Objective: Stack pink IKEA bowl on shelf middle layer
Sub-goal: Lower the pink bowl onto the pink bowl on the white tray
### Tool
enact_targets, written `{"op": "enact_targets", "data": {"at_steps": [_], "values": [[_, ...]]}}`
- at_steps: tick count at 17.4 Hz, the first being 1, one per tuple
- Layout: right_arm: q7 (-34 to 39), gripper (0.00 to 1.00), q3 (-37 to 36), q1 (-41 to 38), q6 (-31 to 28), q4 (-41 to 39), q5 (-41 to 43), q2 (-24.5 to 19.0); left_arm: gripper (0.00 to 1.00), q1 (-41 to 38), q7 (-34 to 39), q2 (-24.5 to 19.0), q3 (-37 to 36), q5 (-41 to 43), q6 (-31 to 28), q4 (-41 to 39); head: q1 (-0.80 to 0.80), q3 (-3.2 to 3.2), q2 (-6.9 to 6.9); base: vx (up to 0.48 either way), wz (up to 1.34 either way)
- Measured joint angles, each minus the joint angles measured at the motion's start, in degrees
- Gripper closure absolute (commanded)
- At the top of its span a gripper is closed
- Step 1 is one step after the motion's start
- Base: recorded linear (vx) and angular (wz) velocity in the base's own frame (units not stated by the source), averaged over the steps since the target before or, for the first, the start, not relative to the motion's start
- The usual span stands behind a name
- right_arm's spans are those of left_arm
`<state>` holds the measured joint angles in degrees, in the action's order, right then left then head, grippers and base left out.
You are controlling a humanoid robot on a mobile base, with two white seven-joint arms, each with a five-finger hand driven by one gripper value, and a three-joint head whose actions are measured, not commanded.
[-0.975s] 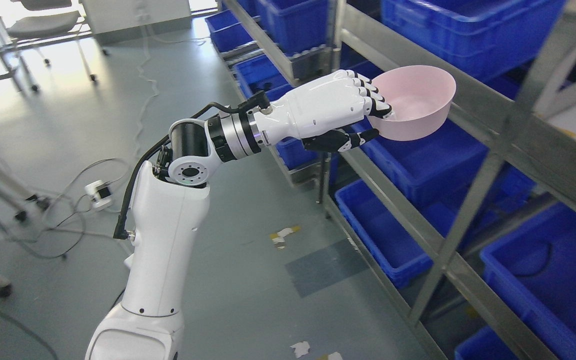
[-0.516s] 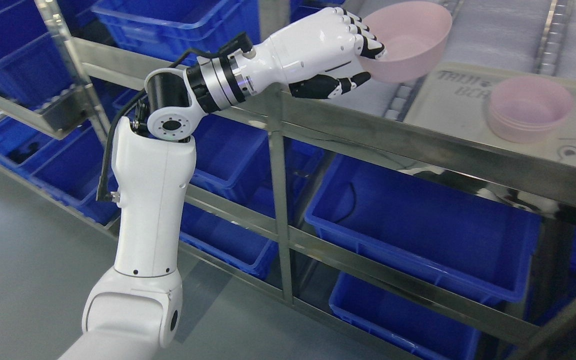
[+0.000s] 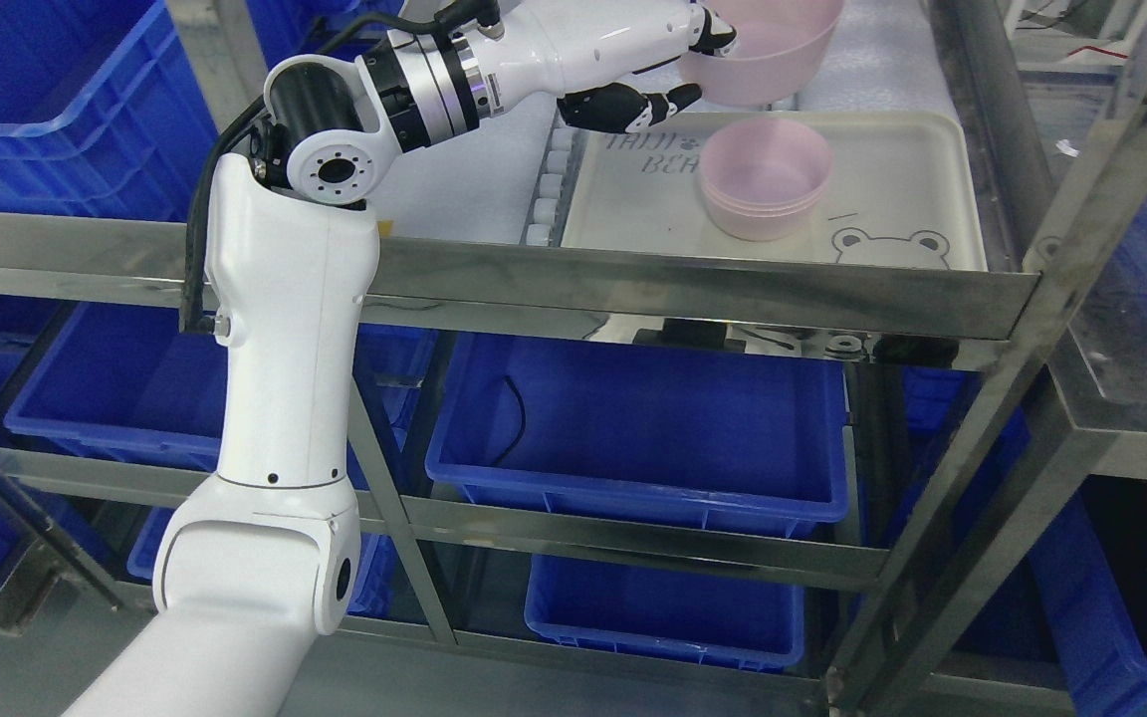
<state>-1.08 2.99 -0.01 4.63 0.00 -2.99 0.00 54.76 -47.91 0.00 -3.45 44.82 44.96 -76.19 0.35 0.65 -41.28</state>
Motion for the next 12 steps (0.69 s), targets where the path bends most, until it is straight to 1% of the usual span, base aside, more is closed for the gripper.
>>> {"op": "enact_targets", "data": {"at_steps": [7,12], "values": [[0.1,0.0,0.0,0.0,0.0,0.0,0.0,0.0,0.97,-1.4,0.2,0.0,1.2,6.0,0.0,3.4,0.0,0.0,0.01,0.031,-0.21],[0.4,0.0,0.0,0.0,0.0,0.0,0.0,0.0,0.97,1.2,2.2,0.0,0.4,8.3,0.0,8.4,0.0,0.0,0.02,0.003,-0.07]]}}
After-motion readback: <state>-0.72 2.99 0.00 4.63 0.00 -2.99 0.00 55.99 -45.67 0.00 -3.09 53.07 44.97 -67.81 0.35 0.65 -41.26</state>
